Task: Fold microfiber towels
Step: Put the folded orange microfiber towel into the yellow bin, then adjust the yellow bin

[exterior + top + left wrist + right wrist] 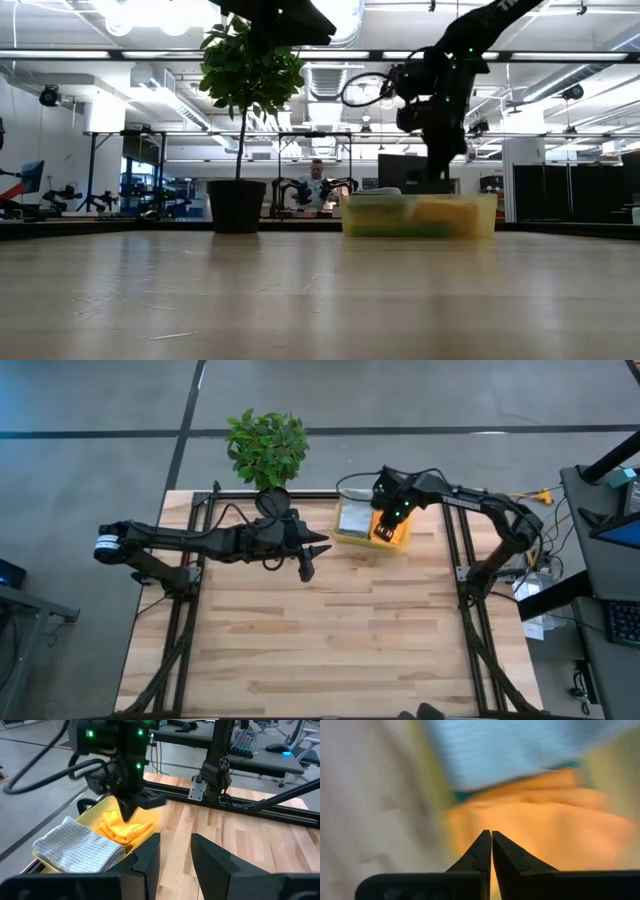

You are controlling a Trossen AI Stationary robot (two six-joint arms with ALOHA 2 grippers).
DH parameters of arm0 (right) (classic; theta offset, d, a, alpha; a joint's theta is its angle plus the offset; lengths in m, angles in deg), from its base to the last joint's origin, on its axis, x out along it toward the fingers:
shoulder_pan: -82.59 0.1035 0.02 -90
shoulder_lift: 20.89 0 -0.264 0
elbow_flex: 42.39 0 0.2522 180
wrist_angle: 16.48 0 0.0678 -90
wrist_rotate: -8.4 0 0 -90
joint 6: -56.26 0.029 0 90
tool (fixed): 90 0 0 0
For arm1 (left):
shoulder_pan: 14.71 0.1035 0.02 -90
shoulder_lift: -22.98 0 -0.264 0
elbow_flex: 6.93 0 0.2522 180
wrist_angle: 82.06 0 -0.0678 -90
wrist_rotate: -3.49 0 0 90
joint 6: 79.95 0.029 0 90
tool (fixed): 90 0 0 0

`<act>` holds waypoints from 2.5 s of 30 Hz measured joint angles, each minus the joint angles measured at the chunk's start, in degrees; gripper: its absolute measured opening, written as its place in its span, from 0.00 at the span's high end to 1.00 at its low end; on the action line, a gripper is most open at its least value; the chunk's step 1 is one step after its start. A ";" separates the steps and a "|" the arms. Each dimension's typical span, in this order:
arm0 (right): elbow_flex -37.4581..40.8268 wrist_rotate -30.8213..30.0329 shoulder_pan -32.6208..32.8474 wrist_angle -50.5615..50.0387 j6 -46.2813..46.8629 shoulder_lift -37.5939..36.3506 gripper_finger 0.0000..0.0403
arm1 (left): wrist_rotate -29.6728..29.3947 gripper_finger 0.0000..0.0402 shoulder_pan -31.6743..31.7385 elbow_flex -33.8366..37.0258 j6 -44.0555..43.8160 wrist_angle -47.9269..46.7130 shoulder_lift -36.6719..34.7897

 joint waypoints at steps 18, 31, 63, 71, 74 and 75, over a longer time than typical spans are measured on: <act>0.36 4.74 -0.88 1.85 1.31 7.45 0.98 | -0.07 0.76 0.00 0.37 -0.02 0.20 -0.07; 2.38 3.14 2.40 2.87 3.98 8.54 0.98 | -0.07 0.76 0.09 0.39 0.00 0.19 -0.07; 24.46 -1.52 10.29 21.45 17.69 -11.91 0.98 | 0.57 0.76 0.11 0.45 0.35 0.42 0.90; 21.47 -4.12 4.96 21.03 13.63 -8.10 0.98 | 1.10 0.76 0.09 0.45 -0.04 0.40 0.90; 19.35 -4.01 3.92 20.40 12.17 -6.97 0.98 | 2.08 0.76 0.09 0.45 -0.04 0.42 0.90; 18.50 -3.93 3.72 19.46 12.17 -6.78 0.98 | 2.18 0.76 0.09 0.45 -0.04 0.41 0.90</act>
